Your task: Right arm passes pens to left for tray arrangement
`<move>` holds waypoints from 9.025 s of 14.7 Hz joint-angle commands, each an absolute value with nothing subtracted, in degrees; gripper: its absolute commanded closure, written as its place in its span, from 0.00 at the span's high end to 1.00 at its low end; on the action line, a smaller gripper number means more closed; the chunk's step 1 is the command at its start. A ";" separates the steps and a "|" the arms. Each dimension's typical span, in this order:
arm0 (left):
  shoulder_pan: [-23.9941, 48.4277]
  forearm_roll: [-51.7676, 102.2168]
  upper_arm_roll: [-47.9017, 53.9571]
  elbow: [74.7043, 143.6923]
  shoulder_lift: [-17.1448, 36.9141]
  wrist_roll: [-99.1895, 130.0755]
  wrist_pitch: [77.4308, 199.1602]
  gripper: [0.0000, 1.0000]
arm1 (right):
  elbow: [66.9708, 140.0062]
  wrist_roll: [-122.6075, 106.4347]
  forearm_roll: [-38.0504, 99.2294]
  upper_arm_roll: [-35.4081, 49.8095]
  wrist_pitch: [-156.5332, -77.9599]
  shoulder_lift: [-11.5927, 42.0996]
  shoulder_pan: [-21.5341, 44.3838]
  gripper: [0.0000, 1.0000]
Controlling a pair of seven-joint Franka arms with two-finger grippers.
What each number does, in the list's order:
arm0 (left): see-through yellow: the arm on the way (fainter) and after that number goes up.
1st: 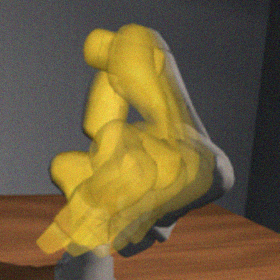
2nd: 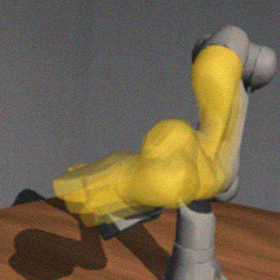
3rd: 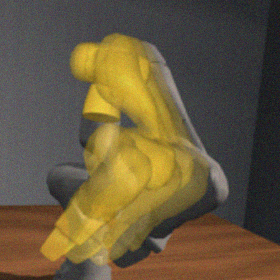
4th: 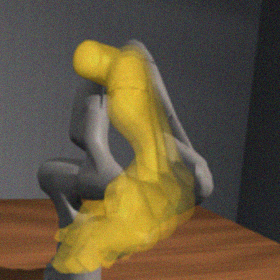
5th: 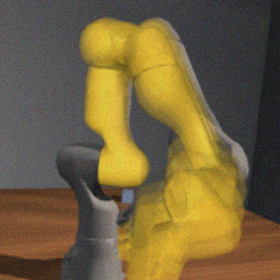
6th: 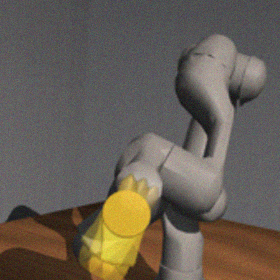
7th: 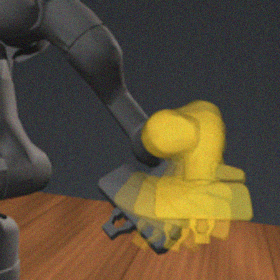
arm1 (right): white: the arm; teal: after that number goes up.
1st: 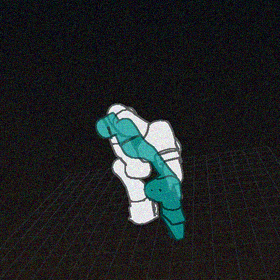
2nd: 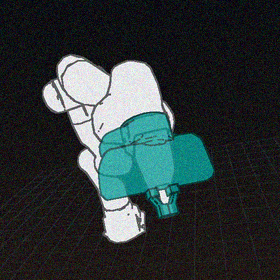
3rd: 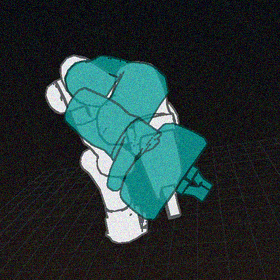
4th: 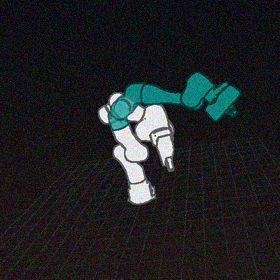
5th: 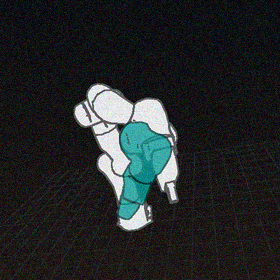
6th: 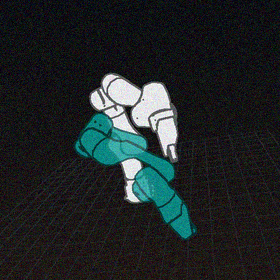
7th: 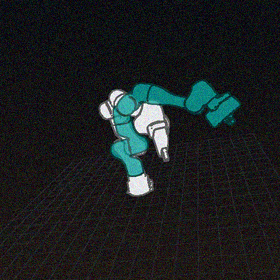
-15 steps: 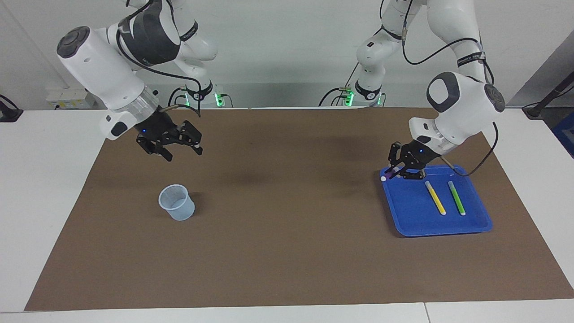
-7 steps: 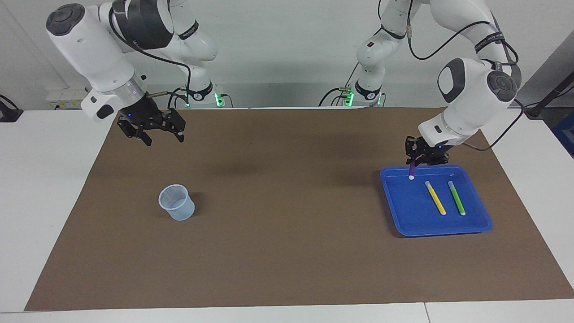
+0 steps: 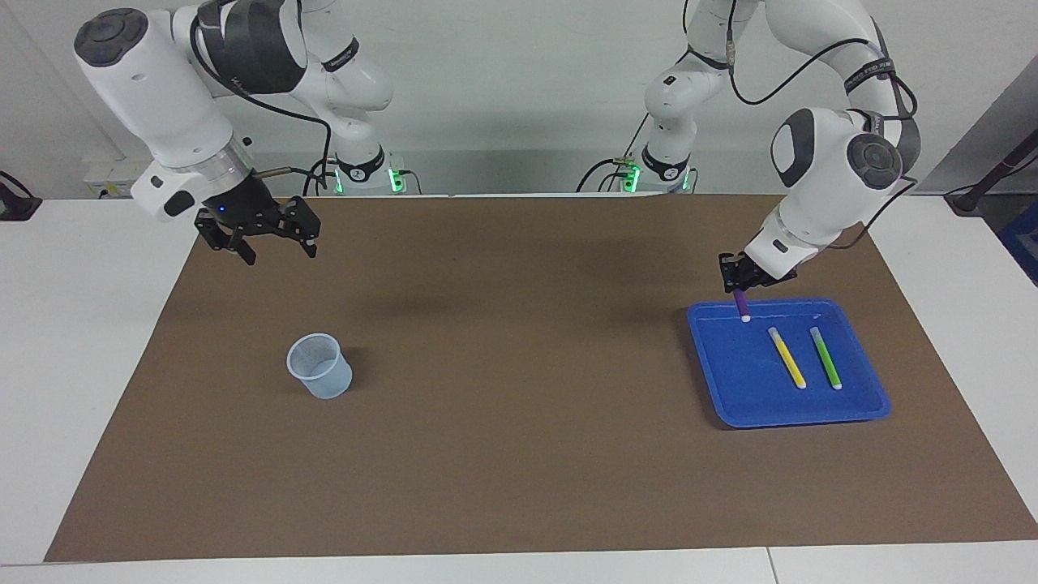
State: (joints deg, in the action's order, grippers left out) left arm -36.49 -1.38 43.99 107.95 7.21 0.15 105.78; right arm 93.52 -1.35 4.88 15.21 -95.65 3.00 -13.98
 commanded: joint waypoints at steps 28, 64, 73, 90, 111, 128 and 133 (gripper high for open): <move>-29.88 -18.98 38.06 103.44 27.07 15.90 116.80 0.00 | 94.57 -2.11 3.69 16.17 -95.19 1.93 -14.06 1.00; -29.88 -20.21 40.95 101.88 17.58 17.49 116.90 1.00 | 94.40 -2.46 1.67 16.17 -93.96 1.23 -13.98 1.00; -29.63 -20.04 40.78 100.11 17.14 17.05 115.76 1.00 | 94.57 -2.02 1.67 16.61 -93.96 0.88 -13.97 1.00; -3.70 -2.81 6.70 92.55 0.19 4.06 86.58 1.00 | 94.39 -2.11 2.46 16.08 -89.91 -3.08 -14.33 1.00; -2.37 -2.72 4.48 92.90 -2.11 -6.77 90.97 1.00 | 94.39 -2.20 2.55 16.08 -89.91 -3.08 -14.41 1.00; -3.43 -2.90 4.22 93.08 -2.20 -2.72 90.62 1.00 | 94.48 -2.11 2.55 16.08 -89.91 -3.08 -14.41 1.00; -3.34 -2.90 4.22 93.08 -2.20 -2.81 90.62 1.00 | 94.48 -2.11 2.55 16.08 -89.91 -3.08 -14.41 1.00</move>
State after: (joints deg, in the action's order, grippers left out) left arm -3.33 -3.39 4.35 91.59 -0.97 -3.41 90.19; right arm 93.58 -1.35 2.80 15.77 -89.93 -2.32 -13.87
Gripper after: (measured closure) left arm 0.000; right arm 0.000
